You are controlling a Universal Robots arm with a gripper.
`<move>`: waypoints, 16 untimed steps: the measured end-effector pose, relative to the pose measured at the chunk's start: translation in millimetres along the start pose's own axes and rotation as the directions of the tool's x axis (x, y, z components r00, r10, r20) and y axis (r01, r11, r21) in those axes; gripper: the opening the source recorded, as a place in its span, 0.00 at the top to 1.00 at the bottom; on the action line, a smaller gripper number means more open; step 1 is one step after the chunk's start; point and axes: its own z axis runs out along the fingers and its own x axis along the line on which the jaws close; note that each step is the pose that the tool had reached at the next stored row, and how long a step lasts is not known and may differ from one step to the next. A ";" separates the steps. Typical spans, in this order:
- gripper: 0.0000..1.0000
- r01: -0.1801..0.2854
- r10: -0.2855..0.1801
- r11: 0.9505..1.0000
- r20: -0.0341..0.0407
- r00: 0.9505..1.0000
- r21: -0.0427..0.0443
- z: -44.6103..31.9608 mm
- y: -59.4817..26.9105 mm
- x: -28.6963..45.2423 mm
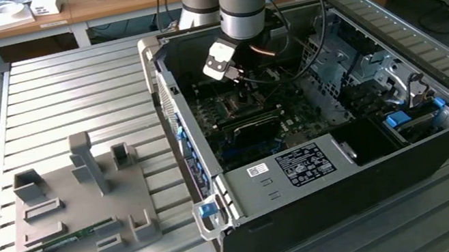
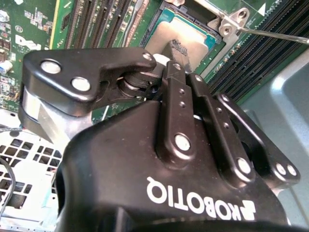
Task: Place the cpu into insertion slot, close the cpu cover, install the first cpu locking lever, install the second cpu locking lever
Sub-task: 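Place the cpu into insertion slot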
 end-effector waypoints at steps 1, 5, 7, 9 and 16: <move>0.89 0.000 0.000 1.000 0.000 1.000 0.000 0.0 0.0 0.0; 0.89 0.000 0.000 1.000 0.000 1.000 0.000 -0.1 0.0 0.1; 0.89 0.000 0.000 1.000 -0.001 1.000 -0.001 -0.7 0.1 0.2; 0.89 0.000 0.000 1.000 -0.001 1.000 0.000 -2.8 0.3 0.2; 0.89 0.000 0.000 1.000 0.000 1.000 0.000 -18.7 1.2 0.4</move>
